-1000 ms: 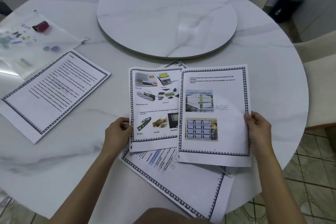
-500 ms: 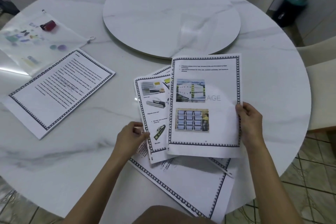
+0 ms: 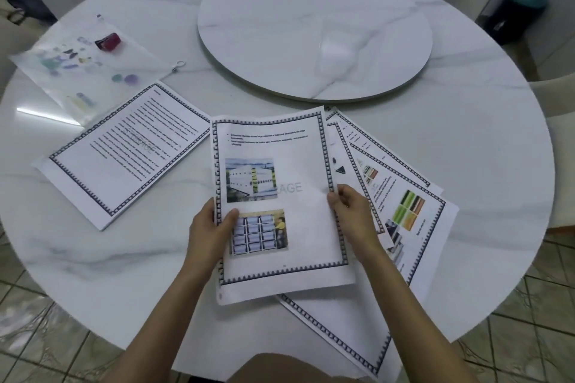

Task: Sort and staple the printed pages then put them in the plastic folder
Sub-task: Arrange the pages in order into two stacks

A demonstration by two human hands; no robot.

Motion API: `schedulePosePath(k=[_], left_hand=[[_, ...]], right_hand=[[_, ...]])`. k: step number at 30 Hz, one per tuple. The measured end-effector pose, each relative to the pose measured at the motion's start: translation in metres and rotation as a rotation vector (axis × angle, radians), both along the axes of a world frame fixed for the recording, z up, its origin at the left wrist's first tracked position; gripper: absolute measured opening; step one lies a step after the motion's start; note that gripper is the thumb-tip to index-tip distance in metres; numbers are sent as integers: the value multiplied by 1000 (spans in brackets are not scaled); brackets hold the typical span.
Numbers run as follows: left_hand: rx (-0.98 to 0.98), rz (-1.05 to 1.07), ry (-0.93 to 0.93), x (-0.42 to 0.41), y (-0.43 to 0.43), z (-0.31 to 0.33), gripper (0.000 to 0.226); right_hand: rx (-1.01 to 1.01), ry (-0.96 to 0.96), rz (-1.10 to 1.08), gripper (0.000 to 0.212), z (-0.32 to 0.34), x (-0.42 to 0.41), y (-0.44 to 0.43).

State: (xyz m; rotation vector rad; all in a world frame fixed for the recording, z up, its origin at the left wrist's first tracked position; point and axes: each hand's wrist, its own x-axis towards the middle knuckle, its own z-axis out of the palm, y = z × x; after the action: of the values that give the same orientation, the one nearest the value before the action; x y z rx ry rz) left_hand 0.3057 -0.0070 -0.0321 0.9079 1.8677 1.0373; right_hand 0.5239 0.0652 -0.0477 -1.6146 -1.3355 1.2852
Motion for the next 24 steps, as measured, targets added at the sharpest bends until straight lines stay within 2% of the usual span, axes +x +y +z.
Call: schedulePosePath(k=[4, 9, 14, 17, 24], left_hand=[[-27, 24, 36, -23, -11, -6, 17], [-75, 79, 55, -54, -23, -14, 22], [-111, 128, 72, -76, -27, -18, 23], [-118, 131, 72, -82, -26, -18, 25], [-130, 126, 64, -86, -22, -18, 25]], right_hand=[[-2, -77, -4, 16, -4, 1, 0], [85, -553, -49, 27, -14, 32, 6], [22, -828, -72, 48, -19, 41, 3], [-38, -879, -121, 56, -17, 40, 4], [-108, -811, -142, 57, -17, 40, 10]])
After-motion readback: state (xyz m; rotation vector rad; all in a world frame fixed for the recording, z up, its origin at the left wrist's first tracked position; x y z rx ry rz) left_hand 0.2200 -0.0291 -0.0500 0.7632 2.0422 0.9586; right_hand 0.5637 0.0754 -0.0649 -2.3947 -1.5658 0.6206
